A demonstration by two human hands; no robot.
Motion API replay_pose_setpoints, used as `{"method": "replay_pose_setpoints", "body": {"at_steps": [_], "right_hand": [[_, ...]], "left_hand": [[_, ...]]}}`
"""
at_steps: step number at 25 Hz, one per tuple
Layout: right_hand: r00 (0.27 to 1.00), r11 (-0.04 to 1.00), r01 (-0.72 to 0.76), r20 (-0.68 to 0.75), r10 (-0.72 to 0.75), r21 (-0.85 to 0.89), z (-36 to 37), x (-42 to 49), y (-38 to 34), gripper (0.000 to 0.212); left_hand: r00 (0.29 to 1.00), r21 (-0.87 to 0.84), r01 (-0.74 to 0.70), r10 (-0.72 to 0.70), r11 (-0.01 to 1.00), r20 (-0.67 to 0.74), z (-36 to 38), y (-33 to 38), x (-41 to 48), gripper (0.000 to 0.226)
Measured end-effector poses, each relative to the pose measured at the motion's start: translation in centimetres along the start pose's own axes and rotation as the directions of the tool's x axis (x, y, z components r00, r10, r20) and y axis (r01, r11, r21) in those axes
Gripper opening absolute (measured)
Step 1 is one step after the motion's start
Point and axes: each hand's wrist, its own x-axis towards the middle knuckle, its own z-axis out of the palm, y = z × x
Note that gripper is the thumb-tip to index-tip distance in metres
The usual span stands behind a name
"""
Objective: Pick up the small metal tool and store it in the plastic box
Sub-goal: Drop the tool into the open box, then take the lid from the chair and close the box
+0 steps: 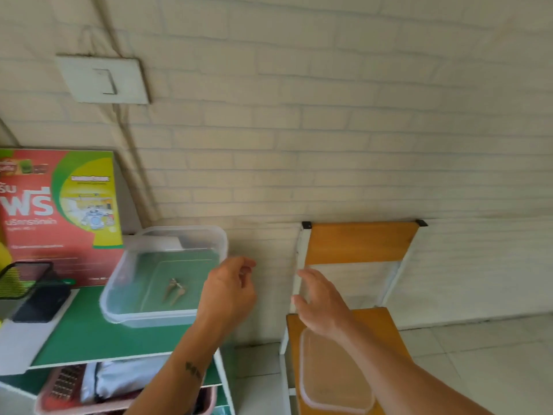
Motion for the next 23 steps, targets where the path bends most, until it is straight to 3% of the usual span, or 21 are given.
{"method": "replay_pose_setpoints", "body": {"at_steps": [5,12,19,23], "right_hand": [[0.993,0.997,-0.083,0.083,0.083,-0.002,-1.2,-1.4,9.7,0.061],[0.938,0.96,-0.276,0.202,0.282,-0.056,1.5,-2.5,20.2,0.057],[0.873,0.914,-0.395,0.271,0.406,-0.094,8.8,-1.0,28.9,0.061],[0.829,0.87,-0.478,0.262,0.493,-0.123,12.3,-0.4,33.7,0.061]], "left_hand": [[0.987,0.101,0.05,-0.065,0.994,0.144,9.4,1.1,-4.2,0.036],[0.875,0.444,-0.011,-0.207,0.896,0.439,20.5,-3.5,-8.1,0.056],[0.818,0.588,-0.137,-0.244,0.797,0.521,30.3,-12.0,-9.4,0.065],[0.755,0.627,-0.135,-0.33,0.767,0.567,35.0,-16.3,-10.0,0.073]]}}
